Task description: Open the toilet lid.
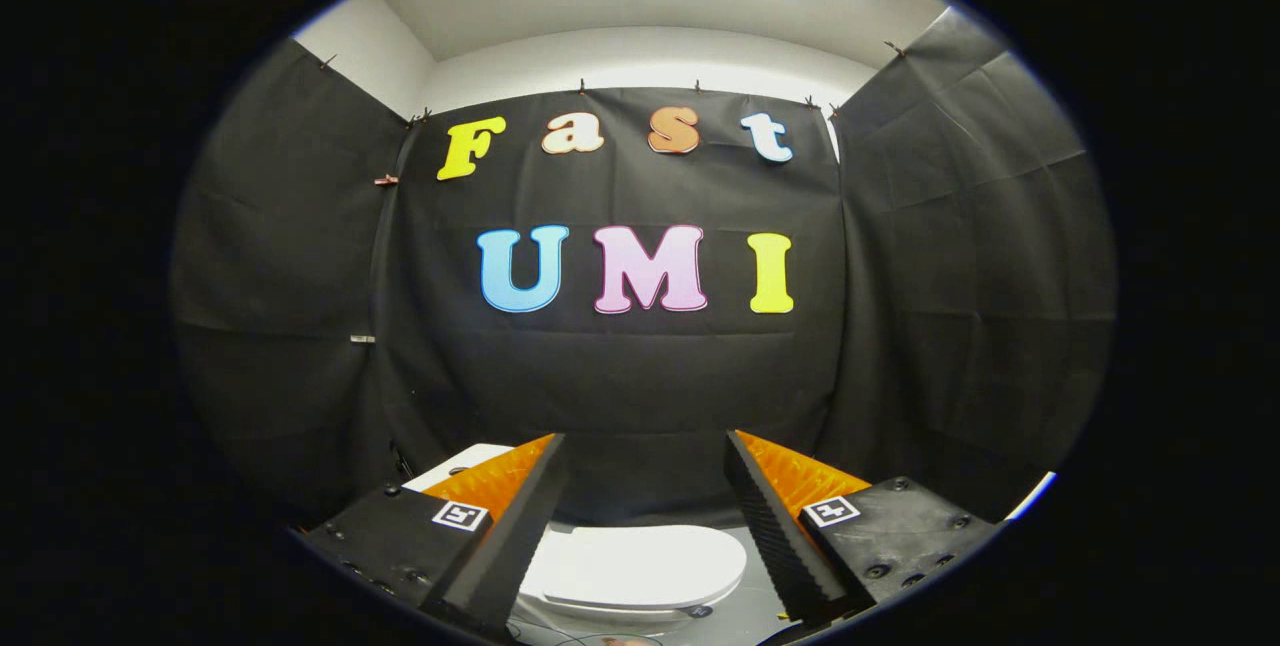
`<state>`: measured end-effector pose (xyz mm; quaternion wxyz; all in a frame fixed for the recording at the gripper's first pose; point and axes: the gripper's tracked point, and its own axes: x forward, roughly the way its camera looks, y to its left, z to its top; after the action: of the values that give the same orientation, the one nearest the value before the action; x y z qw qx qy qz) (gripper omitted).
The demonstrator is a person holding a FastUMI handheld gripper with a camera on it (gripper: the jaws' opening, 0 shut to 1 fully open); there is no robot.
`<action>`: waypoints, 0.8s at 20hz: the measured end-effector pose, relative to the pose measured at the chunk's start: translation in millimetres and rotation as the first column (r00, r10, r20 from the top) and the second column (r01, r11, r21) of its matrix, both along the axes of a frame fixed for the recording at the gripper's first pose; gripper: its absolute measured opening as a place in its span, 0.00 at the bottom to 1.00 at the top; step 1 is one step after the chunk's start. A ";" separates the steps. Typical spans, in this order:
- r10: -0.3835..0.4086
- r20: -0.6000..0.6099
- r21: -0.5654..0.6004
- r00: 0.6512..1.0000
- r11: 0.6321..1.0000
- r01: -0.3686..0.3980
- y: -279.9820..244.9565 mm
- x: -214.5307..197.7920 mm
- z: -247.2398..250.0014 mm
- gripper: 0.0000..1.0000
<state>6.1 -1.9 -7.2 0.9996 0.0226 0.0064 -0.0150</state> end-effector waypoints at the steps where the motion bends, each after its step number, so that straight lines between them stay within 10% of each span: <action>1: -0.001 -0.004 0.011 1.000 1.000 0.001 -1.1 0.9 -1.7 0.98; 16: -0.019 -0.125 0.232 0.992 0.971 0.048 -59.3 26.7 -79.6 0.98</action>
<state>32.9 -61.2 -86.8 0.9872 0.1399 0.0688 -0.0324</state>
